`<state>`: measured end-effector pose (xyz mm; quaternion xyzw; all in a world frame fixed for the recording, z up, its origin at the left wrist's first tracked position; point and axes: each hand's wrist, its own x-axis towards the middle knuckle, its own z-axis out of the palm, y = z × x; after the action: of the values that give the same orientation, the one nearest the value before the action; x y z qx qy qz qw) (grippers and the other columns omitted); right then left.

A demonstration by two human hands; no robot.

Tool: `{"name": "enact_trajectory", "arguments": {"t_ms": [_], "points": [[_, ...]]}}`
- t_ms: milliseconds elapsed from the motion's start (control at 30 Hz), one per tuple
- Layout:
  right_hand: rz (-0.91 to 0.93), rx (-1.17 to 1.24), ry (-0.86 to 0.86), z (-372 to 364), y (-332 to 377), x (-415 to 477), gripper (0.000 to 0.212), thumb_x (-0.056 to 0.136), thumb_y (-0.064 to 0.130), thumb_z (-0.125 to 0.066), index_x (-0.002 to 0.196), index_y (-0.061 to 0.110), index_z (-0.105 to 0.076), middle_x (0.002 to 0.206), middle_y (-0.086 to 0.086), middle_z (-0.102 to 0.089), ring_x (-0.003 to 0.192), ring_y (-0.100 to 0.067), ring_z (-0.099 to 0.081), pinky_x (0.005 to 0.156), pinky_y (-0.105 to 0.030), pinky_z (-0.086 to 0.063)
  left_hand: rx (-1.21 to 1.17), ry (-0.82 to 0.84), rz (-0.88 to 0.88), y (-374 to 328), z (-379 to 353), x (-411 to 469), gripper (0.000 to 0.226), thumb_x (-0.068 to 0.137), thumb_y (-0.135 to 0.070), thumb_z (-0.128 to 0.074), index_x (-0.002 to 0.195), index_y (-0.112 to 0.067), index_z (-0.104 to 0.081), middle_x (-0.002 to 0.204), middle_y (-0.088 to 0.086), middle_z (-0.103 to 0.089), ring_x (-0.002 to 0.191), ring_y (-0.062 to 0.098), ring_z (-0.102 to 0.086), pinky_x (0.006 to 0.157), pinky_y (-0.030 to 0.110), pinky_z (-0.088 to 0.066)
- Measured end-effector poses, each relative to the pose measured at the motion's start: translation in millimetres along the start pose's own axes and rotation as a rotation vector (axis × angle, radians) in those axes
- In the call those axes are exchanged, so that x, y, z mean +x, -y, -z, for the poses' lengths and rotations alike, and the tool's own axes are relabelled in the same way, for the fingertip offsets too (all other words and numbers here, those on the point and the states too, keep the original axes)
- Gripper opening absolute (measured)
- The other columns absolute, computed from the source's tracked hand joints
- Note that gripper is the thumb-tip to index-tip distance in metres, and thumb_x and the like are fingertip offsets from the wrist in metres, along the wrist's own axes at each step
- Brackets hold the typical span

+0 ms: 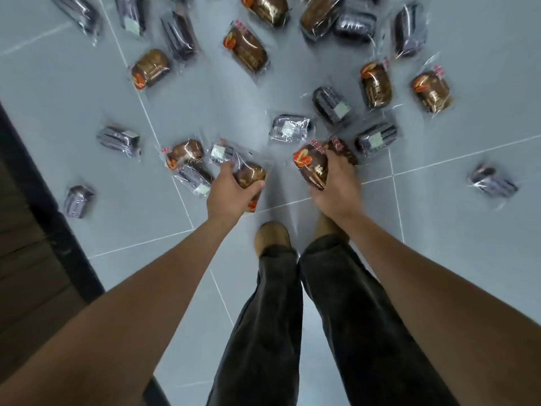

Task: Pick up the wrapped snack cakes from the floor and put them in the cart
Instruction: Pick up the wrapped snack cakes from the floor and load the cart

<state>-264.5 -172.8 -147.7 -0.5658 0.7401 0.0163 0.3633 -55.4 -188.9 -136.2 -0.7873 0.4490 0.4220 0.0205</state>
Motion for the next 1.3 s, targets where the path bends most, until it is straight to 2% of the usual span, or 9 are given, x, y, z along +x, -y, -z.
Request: {"name": "enact_trajectory", "arguments": {"t_ms": [100,300,500,633,800,1000,1067,1167,1300], "points": [[-0.045,0.055,-0.03,52.0,18.1,-21.2,0.081,0.077,0.028,-0.072,0.144,0.011,-0.03,0.132,-0.014,-0.046,0.122,-0.032,-0.044,0.104,-0.048,-0.036,-0.097,0.019,-0.058,-44.3,34.2,-27.7,0.067,0.07,-0.047,-0.076,0.121,-0.022,-0.04,0.088,-0.009,-0.056,0.084,0.016,-0.057,0.074,0.027,-0.04],[-0.076,0.219,-0.185,163.4,62.6,-64.6,0.081,0.078,0.033,-0.073,0.143,0.009,-0.03,0.138,-0.014,-0.043,0.129,-0.032,-0.04,0.107,-0.048,-0.031,-0.317,0.101,-0.096,-147.0,110.4,-83.4,0.053,0.077,-0.041,-0.072,0.113,-0.028,-0.035,0.092,-0.008,-0.056,0.085,0.017,-0.063,0.075,0.032,-0.051],[-0.174,0.345,-0.326,259.8,105.2,-125.2,0.08,0.08,0.036,-0.07,0.144,0.013,-0.029,0.138,-0.009,-0.043,0.129,-0.028,-0.04,0.109,-0.043,-0.028,-0.497,0.212,-0.089,-222.5,190.7,-154.3,0.045,0.083,-0.037,-0.068,0.112,-0.026,-0.036,0.095,-0.006,-0.054,0.073,0.003,-0.06,0.046,0.011,-0.045],[-0.244,0.433,-0.427,309.9,129.2,-187.9,0.078,0.078,0.033,-0.07,0.144,0.016,-0.032,0.133,-0.007,-0.046,0.123,-0.026,-0.045,0.106,-0.044,-0.035,-0.4,0.305,-0.17,-244.0,233.8,-213.6,0.041,0.087,-0.033,-0.063,0.115,-0.023,-0.035,0.093,-0.006,-0.054,0.072,0.005,-0.06,0.041,0.011,-0.044],[-0.359,0.51,-0.592,354.6,143.3,-284.0,0.065,0.075,0.028,-0.07,0.134,0.015,-0.044,0.119,-0.008,-0.054,0.111,-0.027,-0.052,0.096,-0.044,-0.043,-0.201,0.413,-0.31,-266.4,266.4,-292.5,0.041,0.089,-0.031,-0.058,0.119,-0.021,-0.032,0.093,-0.004,-0.054,0.076,0.008,-0.059,0.055,0.02,-0.044],[-0.521,0.567,-0.713,382.1,134.2,-389.8,0.063,0.075,0.027,-0.071,0.131,0.014,-0.046,0.122,-0.009,-0.055,0.114,-0.028,-0.051,0.097,-0.043,-0.042,-0.04,0.484,-0.491,-294.6,267.5,-383.0,0.046,0.087,-0.029,-0.061,0.121,-0.018,-0.033,0.091,-0.005,-0.05,0.072,0.0,-0.048,0.051,0.014,-0.037],[-0.569,0.58,-0.753,385.3,129.6,-424.1,0.063,0.076,0.028,-0.071,0.132,0.015,-0.046,0.124,-0.008,-0.055,0.115,-0.027,-0.051,0.098,-0.044,-0.042,0.017,0.481,-0.537,-297.7,263.0,-411.9,0.051,0.085,-0.033,-0.063,0.124,-0.019,-0.033,0.09,-0.006,-0.05,0.07,0.0,-0.046,0.06,0.02,-0.037],[-0.629,0.611,-0.82,383.9,121.1,-476.4,0.061,0.075,0.028,-0.071,0.13,0.016,-0.047,0.123,-0.006,-0.056,0.113,-0.026,-0.052,0.096,-0.044,-0.044,0.074,0.53,-0.596,-295.6,248.1,-455.3,0.06,0.082,-0.037,-0.065,0.129,-0.015,-0.033,0.108,0.002,-0.049,0.091,0.016,-0.05,0.08,0.03,-0.035],[-0.719,0.638,-0.911,365.9,106.5,-550.7,0.06,0.074,0.027,-0.071,0.129,0.017,-0.047,0.122,-0.004,-0.057,0.111,-0.025,-0.054,0.093,-0.045,-0.046,0.116,0.628,-0.675,-279.8,220.1,-517.8,0.062,0.081,-0.036,-0.067,0.128,-0.015,-0.033,0.113,0.006,-0.052,0.093,0.019,-0.055,0.085,0.032,-0.042]]}}
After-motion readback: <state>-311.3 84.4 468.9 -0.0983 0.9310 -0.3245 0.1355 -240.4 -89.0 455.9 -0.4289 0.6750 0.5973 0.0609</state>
